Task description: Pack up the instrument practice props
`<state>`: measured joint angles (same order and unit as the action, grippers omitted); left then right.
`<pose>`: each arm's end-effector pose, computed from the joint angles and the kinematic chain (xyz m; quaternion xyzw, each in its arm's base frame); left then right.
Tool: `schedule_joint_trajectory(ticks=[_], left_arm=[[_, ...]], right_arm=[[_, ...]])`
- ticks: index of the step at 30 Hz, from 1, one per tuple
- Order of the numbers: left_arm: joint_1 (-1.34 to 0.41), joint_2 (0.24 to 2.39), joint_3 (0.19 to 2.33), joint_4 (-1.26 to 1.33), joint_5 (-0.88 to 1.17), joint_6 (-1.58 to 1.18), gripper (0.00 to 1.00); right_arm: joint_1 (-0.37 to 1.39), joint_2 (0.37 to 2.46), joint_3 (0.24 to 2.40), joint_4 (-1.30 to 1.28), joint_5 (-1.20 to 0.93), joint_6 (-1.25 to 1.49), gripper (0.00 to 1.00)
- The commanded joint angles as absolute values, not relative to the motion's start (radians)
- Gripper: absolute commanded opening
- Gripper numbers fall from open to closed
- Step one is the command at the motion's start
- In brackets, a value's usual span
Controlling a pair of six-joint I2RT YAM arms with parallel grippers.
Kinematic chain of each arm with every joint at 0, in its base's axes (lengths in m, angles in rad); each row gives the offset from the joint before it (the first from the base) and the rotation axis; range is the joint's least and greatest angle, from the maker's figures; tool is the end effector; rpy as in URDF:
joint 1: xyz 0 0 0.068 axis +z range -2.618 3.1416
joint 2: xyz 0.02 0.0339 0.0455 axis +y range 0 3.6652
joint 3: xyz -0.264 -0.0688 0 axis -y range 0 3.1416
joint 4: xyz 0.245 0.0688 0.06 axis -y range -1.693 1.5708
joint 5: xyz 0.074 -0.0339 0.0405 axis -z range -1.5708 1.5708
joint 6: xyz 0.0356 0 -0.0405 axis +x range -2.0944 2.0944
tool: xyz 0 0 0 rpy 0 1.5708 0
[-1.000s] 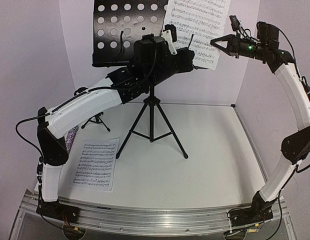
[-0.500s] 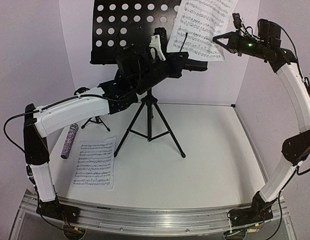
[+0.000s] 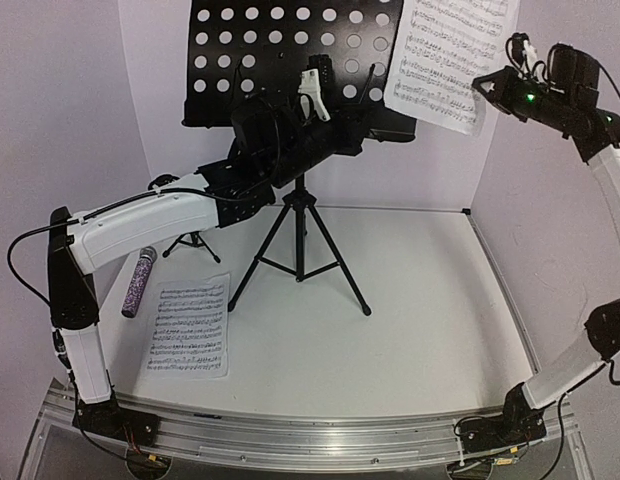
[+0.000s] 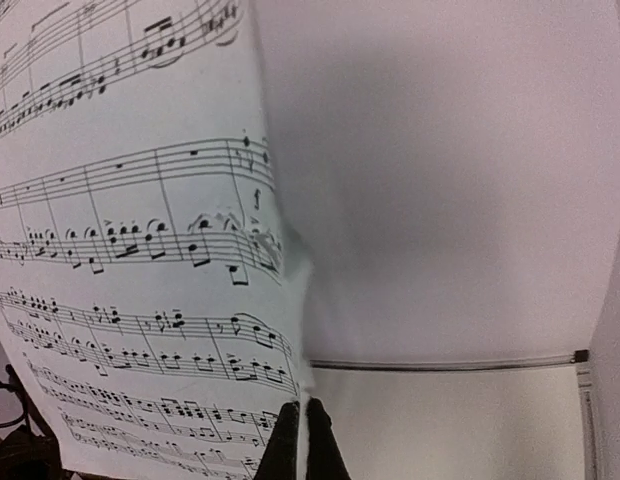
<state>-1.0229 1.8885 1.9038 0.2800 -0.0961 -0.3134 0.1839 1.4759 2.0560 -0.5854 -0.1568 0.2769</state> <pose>0.2380 -0.3834 0.4599 0.1704 0.5711 -0.4747 0.6477 0.2705 0.0560 0.5602 -0.0223 0.7086 0.2146 0.6718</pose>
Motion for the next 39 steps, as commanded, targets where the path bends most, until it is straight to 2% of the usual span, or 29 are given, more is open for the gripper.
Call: schedule_joint_trajectory(ticks=[1, 8, 9, 10, 11, 12, 14, 16, 24, 28, 35, 39], left_arm=[[-0.997, 1.925, 1.917, 0.252, -0.077, -0.266, 0.00], [-0.997, 1.944, 1.939, 0.242, -0.097, -0.268, 0.01], [-0.997, 1.946, 1.945, 0.240, -0.101, -0.265, 0.06], [-0.996, 1.947, 1.949, 0.240, -0.103, -0.260, 0.15], [-0.996, 1.944, 1.950, 0.244, -0.103, -0.253, 0.29], [-0.996, 1.938, 1.949, 0.249, -0.102, -0.244, 0.39], [-0.996, 1.923, 1.946, 0.259, -0.099, -0.220, 0.51], [-0.996, 1.906, 1.939, 0.270, -0.100, -0.189, 0.57], [-0.996, 1.819, 1.854, 0.280, -0.102, -0.115, 0.62], [-0.996, 1.755, 1.776, 0.292, -0.026, -0.065, 0.63], [-0.996, 1.502, 1.409, 0.414, 0.297, 0.127, 0.70], [-0.995, 1.398, 1.283, 0.339, 0.359, 0.148, 0.71]], right_arm=[[0.182, 1.365, 1.997, -0.558, 0.161, 0.242, 0.00], [0.182, 1.253, 1.854, -0.596, 0.298, 0.208, 0.00], [0.182, 1.248, 1.837, -0.616, 0.294, 0.206, 0.00], [0.182, 1.242, 1.821, -0.634, 0.285, 0.206, 0.00], [0.182, 1.238, 1.807, -0.647, 0.265, 0.206, 0.00], [0.182, 1.237, 1.794, -0.658, 0.240, 0.207, 0.00], [0.182, 1.236, 1.785, -0.681, 0.211, 0.212, 0.00], [0.182, 1.236, 1.779, -0.696, 0.187, 0.215, 0.00], [0.181, 1.223, 1.756, -0.727, 0.127, 0.237, 0.00], [0.181, 1.201, 1.732, -0.789, 0.178, 0.246, 0.00], [0.182, 1.126, 1.666, -1.085, 0.272, 0.371, 0.00], [0.182, 1.119, 1.673, -1.321, 0.106, 0.440, 0.00]])
